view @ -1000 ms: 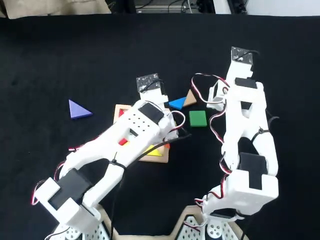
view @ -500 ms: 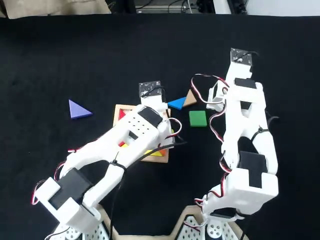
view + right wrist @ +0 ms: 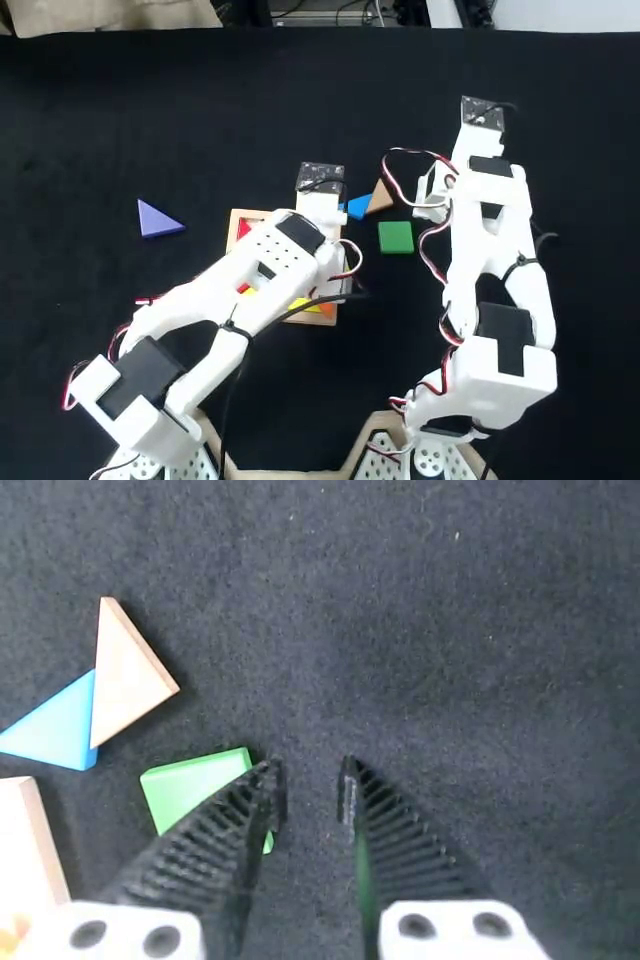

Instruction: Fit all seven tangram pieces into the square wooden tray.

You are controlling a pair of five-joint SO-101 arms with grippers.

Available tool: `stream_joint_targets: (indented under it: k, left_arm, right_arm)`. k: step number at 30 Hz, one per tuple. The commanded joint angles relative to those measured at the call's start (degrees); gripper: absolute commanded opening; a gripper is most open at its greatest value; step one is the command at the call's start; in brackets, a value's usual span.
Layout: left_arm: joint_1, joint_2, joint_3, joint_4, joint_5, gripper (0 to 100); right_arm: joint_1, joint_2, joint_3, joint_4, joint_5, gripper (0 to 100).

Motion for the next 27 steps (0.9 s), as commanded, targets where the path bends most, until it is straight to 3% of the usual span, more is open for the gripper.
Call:
stream_joint_targets:
  k: [1,10,15,18,23,27]
  left_arm:
    - [-1.4,-2.6,-0.8,-0.7,-0.5,22]
    - [-7.8,-4.0,-1.6,-1.5,-1.3,22]
    - [-14.2,-13.2,-9.5,12.8,-11.6,22]
    - [-21.5,-20.8,-10.6,17.7,-16.2,22]
    - [-36.8,-28.6,0.0,13.2,-20.5,20]
    - [-45.7,-31.7,15.2,1.0,-21.5,7]
  right_arm:
    - [0.6,-0.1,-2.8,-0.6,-0.3,10.0]
    - [0.5,-0.7,-2.5,0.0,1.8,9.9]
    - [-4.1,-7.3,-2.2,8.0,7.6,5.0]
    - [-6.9,-13.8,1.5,9.5,11.3,1.6]
    - [-15.2,-20.4,12.3,6.7,20.7,1.1]
    - [-25.2,-23.4,18.4,7.5,24.7,1.1]
